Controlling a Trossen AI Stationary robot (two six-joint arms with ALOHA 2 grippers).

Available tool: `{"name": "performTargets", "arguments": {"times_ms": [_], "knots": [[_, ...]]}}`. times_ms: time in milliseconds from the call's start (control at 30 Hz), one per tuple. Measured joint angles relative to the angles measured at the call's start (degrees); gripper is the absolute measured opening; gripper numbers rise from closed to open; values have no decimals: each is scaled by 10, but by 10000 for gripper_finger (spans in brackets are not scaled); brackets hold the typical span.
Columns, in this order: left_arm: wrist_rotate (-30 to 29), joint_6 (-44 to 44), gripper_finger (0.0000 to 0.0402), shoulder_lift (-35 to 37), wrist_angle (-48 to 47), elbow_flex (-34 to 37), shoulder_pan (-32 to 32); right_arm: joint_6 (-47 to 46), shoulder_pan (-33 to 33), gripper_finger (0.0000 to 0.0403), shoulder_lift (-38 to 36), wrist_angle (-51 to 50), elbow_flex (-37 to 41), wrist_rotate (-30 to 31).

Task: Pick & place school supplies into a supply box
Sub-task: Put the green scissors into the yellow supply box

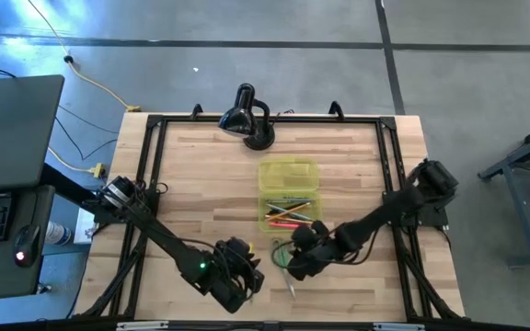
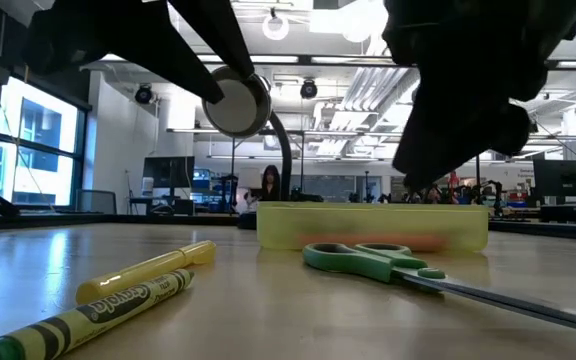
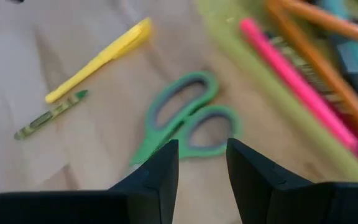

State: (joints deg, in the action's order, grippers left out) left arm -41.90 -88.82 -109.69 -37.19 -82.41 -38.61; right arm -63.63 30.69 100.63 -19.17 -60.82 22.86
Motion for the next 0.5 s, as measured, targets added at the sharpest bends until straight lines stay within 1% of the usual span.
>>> {"name": "performTargets", "arguments": {"times_ms": [200,300,500], "knots": [[2,0,156,0,-3,0,0,60,0,114,49,16,-52,-43],[3,0,156,0,-3,0,0,85,0,114,67,33,-70,-50],[5,0,156,0,-2,0,0,69,-9,114,99,28,-79,-65]]}}
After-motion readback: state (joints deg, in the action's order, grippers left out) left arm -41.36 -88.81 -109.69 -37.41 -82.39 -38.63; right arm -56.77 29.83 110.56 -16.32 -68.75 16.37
